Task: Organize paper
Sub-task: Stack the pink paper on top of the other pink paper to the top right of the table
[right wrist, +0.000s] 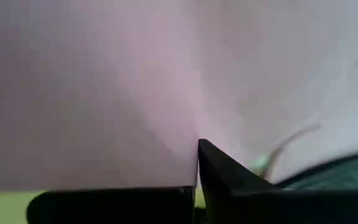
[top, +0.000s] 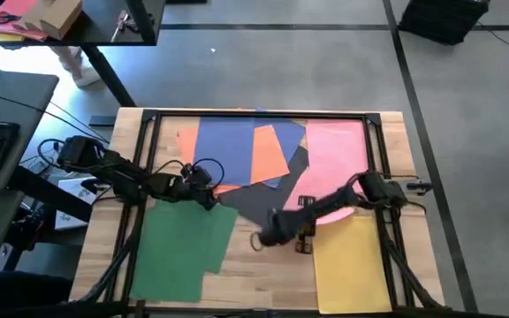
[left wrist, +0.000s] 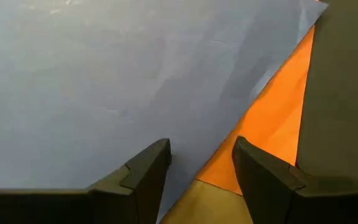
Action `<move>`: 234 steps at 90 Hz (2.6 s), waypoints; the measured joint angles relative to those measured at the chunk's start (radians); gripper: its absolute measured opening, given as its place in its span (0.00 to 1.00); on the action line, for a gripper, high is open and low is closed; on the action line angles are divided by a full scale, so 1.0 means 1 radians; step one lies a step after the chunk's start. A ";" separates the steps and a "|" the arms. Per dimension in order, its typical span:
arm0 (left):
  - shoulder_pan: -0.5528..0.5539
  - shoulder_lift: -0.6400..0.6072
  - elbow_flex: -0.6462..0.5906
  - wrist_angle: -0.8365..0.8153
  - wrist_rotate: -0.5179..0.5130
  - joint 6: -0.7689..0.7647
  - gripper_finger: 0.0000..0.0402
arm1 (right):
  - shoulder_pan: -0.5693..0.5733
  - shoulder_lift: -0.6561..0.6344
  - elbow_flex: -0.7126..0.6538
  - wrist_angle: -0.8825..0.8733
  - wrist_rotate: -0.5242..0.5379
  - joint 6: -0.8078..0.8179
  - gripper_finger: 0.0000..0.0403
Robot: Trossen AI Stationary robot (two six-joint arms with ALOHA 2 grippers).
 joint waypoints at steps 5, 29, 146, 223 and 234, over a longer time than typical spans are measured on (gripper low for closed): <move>0.000 0.000 0.000 0.000 0.000 0.000 0.42 | 0.027 -0.017 -0.024 0.001 0.070 0.010 0.00; 0.000 0.000 0.000 0.005 0.003 -0.001 0.42 | 0.120 -0.198 -0.211 0.002 0.248 0.141 0.00; 0.003 0.000 0.000 0.131 -0.026 0.068 0.42 | -0.526 -1.376 -0.426 0.036 0.402 0.582 0.00; -0.095 0.043 0.182 0.226 0.216 0.315 0.42 | 0.014 -1.035 -0.931 0.723 0.115 0.769 0.01; -0.102 0.144 0.268 0.221 0.264 0.340 0.42 | 0.057 -1.016 -0.928 0.523 0.032 0.911 0.10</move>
